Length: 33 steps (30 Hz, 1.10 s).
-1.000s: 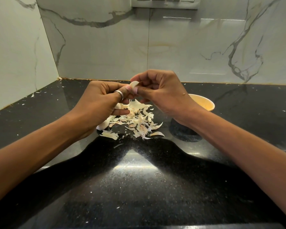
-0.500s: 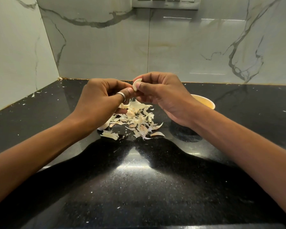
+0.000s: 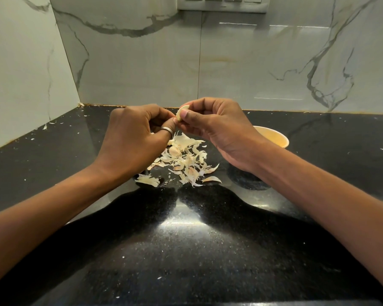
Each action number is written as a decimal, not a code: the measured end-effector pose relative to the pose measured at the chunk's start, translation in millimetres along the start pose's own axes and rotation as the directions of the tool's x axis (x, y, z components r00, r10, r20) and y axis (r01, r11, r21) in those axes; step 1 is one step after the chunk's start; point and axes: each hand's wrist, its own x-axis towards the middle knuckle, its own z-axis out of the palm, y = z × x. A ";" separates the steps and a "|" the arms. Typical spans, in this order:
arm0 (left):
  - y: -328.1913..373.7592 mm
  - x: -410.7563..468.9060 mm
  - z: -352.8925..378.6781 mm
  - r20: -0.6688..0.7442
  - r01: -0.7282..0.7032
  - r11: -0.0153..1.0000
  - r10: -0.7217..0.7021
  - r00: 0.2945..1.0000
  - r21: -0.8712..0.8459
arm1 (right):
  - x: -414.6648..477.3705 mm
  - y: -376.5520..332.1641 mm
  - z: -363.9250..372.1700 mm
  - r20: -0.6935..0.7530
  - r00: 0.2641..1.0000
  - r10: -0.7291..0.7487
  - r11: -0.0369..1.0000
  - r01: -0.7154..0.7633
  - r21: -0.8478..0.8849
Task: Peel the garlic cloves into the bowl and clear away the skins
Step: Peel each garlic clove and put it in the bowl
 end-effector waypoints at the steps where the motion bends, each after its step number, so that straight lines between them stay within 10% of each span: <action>1: 0.1 0.0 0.2 -0.001 -0.008 1.000 0.008 1.000 0.011 | 0.1 0.5 0.1 -0.002 1.000 -0.001 1.000 0.001 -0.002; 33: 0.4 1.5 -2.1 -0.012 -0.006 1.000 0.006 1.000 0.023 | 0.0 3.2 0.5 0.052 0.999 -0.003 0.996 0.007 -0.094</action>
